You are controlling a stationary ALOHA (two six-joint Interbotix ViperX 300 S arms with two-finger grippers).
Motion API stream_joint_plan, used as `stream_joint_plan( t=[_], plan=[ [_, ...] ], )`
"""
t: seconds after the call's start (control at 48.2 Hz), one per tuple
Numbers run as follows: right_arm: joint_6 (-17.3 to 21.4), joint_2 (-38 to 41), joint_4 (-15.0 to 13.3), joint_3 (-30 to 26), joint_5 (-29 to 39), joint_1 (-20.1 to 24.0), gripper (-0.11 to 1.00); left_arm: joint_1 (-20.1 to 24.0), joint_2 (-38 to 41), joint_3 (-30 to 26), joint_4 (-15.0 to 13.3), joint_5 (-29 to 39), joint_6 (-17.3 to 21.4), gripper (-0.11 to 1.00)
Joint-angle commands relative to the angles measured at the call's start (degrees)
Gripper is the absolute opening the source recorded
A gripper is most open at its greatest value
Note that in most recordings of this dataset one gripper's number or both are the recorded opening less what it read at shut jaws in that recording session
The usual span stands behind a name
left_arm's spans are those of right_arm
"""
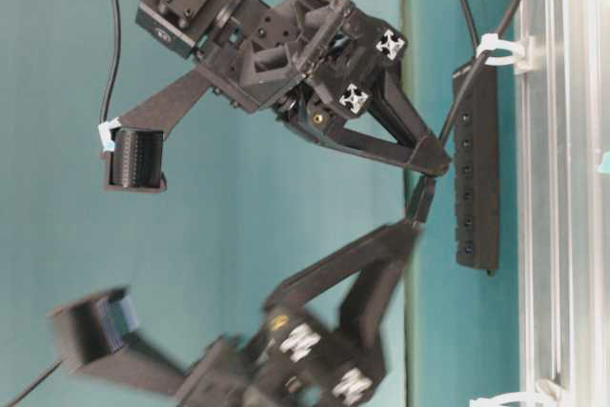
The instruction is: Pass the USB cable through three rings with both arms.
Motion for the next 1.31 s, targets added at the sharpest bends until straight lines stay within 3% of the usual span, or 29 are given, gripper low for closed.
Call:
stream_joint_plan(
  t=[0.0,0.166,0.353,0.581,0.933,1.286],
  plan=[
    [-0.4,-0.4,-0.1,-0.6,-0.1,0.4,-0.06,-0.2,-4.0,0.4,0.2,-0.1,-0.1,0.79],
    [-0.4,-0.2,-0.1,-0.5,-0.1,1.0,-0.06,-0.2,-10.5,3.3,0.2,3.9,0.0,0.71],
    [-0.5,0.7,-0.1,-0.4,2.3,3.0,-0.06,-0.1,-17.7,6.9,0.2,9.5,-0.1,0.71],
    [-0.4,1.5,0.2,-0.5,2.2,5.5,-0.06,-0.2,-23.8,11.3,0.2,10.3,-0.2,0.71],
    [-0.1,1.8,0.3,-1.1,1.9,5.8,-0.06,-0.3,-30.1,14.2,0.2,12.4,-0.3,0.69],
    [0.5,5.2,1.4,-7.2,6.0,5.2,-0.06,-0.7,-35.1,15.2,0.2,21.0,-0.4,0.69]
  ],
)
